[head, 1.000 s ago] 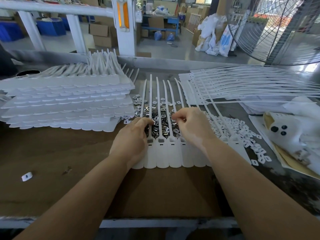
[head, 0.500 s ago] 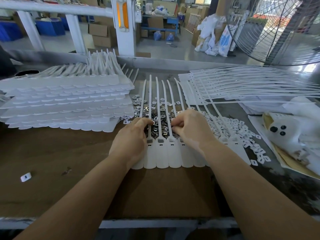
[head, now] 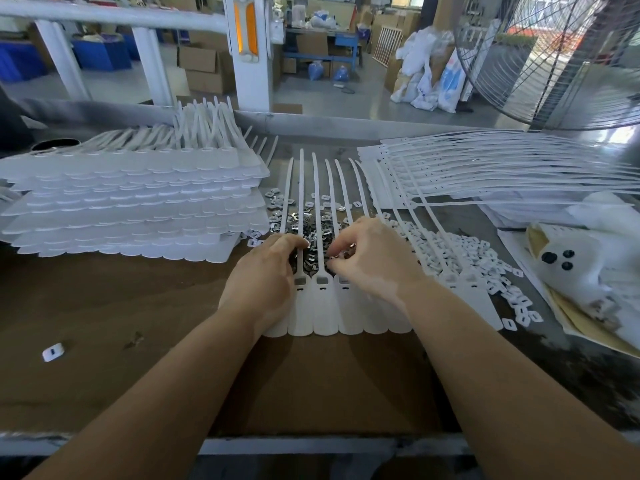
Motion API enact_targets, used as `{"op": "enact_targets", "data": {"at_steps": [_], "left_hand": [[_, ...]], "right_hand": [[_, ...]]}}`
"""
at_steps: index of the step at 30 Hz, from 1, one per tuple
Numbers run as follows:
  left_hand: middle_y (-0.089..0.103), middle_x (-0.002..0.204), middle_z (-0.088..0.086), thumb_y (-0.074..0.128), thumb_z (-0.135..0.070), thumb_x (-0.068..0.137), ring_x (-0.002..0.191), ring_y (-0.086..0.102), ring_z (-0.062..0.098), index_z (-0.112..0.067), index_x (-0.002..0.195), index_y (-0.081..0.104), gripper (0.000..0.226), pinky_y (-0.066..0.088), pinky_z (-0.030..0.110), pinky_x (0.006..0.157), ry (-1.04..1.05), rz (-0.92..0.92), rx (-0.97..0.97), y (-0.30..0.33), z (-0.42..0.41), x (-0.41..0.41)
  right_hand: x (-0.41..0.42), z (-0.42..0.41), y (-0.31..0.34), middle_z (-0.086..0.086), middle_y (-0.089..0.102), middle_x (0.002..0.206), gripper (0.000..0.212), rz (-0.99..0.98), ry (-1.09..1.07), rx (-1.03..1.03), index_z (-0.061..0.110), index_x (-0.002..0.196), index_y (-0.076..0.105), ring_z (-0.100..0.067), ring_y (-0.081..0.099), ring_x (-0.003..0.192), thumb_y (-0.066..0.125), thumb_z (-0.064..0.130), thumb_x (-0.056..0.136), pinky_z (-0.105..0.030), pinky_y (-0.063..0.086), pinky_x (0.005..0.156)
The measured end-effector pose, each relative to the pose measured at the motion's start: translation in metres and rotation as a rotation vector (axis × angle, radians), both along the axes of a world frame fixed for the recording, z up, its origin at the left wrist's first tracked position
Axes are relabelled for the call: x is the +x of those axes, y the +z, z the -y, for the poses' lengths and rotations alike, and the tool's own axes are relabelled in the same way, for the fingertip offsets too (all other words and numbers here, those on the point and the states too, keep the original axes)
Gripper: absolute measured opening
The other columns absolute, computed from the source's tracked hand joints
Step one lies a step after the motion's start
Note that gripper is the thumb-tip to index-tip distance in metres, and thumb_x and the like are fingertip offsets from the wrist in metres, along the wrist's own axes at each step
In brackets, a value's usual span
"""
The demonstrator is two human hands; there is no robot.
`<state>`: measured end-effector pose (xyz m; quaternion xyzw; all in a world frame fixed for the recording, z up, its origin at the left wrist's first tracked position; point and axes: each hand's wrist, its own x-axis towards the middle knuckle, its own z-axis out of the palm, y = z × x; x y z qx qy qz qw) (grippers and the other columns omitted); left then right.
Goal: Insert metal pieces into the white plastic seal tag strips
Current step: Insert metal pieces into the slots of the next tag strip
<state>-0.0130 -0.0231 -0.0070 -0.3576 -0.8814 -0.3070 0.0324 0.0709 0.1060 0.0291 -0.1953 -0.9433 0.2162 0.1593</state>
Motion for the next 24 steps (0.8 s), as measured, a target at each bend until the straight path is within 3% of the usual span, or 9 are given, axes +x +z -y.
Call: {"op": "enact_targets", "data": {"at_steps": [4,10,14,16,19,21,24], "left_hand": [[0.051,0.131,-0.006,0.039,-0.003,0.092,0.112,0.05,0.016,-0.029,0.128,0.05,0.046,0.042,0.028,0.089,0.001,-0.004,0.001,0.0,0.0,0.001],[0.051,0.132,-0.006,0.039,-0.004,0.092,0.114,0.05,0.015,-0.03,0.129,0.05,0.046,0.041,0.027,0.09,-0.001,-0.009,-0.006,0.0,0.0,0.0],[0.051,0.131,-0.006,0.04,-0.004,0.092,0.112,0.05,0.015,-0.03,0.129,0.049,0.046,0.04,0.025,0.088,0.0,-0.012,-0.007,0.0,0.0,0.0],[0.051,0.131,-0.006,0.039,-0.004,0.093,0.112,0.05,0.014,-0.03,0.129,0.049,0.046,0.04,0.025,0.087,0.001,-0.014,-0.003,0.0,-0.001,0.0],[0.051,0.132,-0.006,0.039,-0.004,0.093,0.112,0.05,0.014,-0.03,0.129,0.049,0.046,0.04,0.025,0.088,0.002,-0.011,0.0,0.001,-0.001,0.0],[0.051,0.132,-0.006,0.039,-0.003,0.093,0.112,0.05,0.014,-0.029,0.13,0.049,0.046,0.04,0.025,0.088,0.0,-0.007,-0.004,0.001,-0.001,0.0],[0.051,0.132,-0.006,0.039,-0.003,0.093,0.112,0.05,0.015,-0.029,0.13,0.049,0.047,0.04,0.026,0.088,0.002,-0.001,-0.002,0.001,-0.001,0.0]], "right_hand": [[-0.002,0.004,-0.001,0.016,0.05,0.077,0.011,0.044,-0.017,0.042,0.022,0.086,0.075,-0.005,0.051,0.072,0.066,0.017,0.08,-0.014,0.034,0.057],[-0.004,0.006,0.0,0.005,0.068,0.089,0.014,0.036,-0.022,-0.04,0.018,0.084,0.075,-0.012,0.062,0.079,0.065,0.009,0.08,-0.026,0.052,0.073],[-0.002,0.001,0.001,0.01,0.06,0.076,0.008,-0.033,-0.016,-0.182,0.015,0.081,0.073,-0.001,0.057,0.064,0.068,0.009,0.082,-0.01,0.043,0.06],[0.0,-0.002,0.001,0.011,0.059,0.073,0.009,-0.087,-0.031,-0.269,0.016,0.078,0.07,0.001,0.055,0.064,0.068,0.008,0.082,-0.009,0.04,0.058],[0.003,-0.006,0.002,0.004,0.066,0.082,0.005,-0.142,-0.048,-0.375,0.014,0.083,0.068,-0.001,0.058,0.071,0.068,0.009,0.082,-0.01,0.042,0.062],[0.004,-0.008,0.001,0.003,0.067,0.087,0.008,-0.147,-0.048,-0.385,0.014,0.09,0.07,-0.002,0.06,0.077,0.069,0.01,0.082,-0.008,0.044,0.068],[0.005,-0.007,0.001,0.007,0.065,0.08,0.007,-0.159,-0.036,-0.381,0.015,0.089,0.069,0.0,0.059,0.072,0.066,0.01,0.085,-0.008,0.047,0.065]]}}
